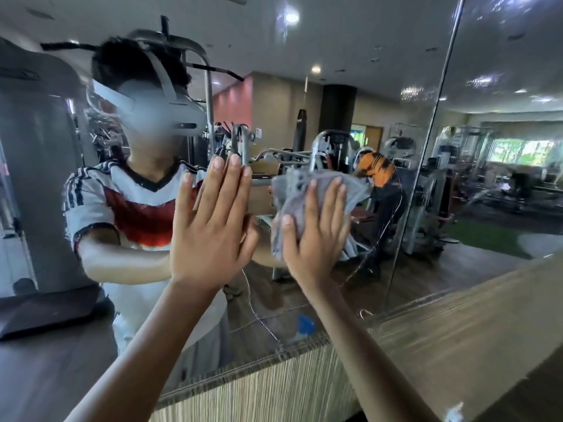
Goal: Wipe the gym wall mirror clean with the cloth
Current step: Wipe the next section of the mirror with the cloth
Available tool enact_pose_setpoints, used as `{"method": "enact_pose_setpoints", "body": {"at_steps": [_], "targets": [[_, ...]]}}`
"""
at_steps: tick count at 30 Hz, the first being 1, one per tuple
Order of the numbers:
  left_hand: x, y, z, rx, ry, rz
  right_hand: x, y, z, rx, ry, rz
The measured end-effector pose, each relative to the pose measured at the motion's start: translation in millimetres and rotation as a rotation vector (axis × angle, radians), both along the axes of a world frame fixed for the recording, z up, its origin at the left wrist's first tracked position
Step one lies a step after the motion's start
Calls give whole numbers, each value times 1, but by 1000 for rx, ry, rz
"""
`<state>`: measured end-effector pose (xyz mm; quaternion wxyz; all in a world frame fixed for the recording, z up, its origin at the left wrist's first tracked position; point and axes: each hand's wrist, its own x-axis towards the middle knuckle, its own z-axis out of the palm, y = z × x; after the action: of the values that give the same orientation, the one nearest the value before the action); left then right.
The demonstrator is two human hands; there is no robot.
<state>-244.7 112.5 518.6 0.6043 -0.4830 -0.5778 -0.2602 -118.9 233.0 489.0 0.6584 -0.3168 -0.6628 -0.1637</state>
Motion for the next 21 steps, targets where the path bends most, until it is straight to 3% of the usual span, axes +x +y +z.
{"method": "enact_pose_setpoints", "body": {"at_steps": [4,6,8,11,13,17,21], "targets": [[-2,-1,-1,-5,-13,-19,12,5,-72,170,-235,62],[-1,-1,0,2,-15,-16,32,22,-103,89,-219,30],[2,0,0,9,-12,6,46,37,-104,-110,-32,15],[3,1,0,8,-9,23,37,39,-44,-396,448,74],[3,-1,-1,7,-16,9,20,28,-3,-433,561,85],[2,-1,0,28,-9,-50,-3,4,-7,-161,281,36],[-1,-8,-38,25,-66,-78,31,26,-100,161,-237,42]]}}
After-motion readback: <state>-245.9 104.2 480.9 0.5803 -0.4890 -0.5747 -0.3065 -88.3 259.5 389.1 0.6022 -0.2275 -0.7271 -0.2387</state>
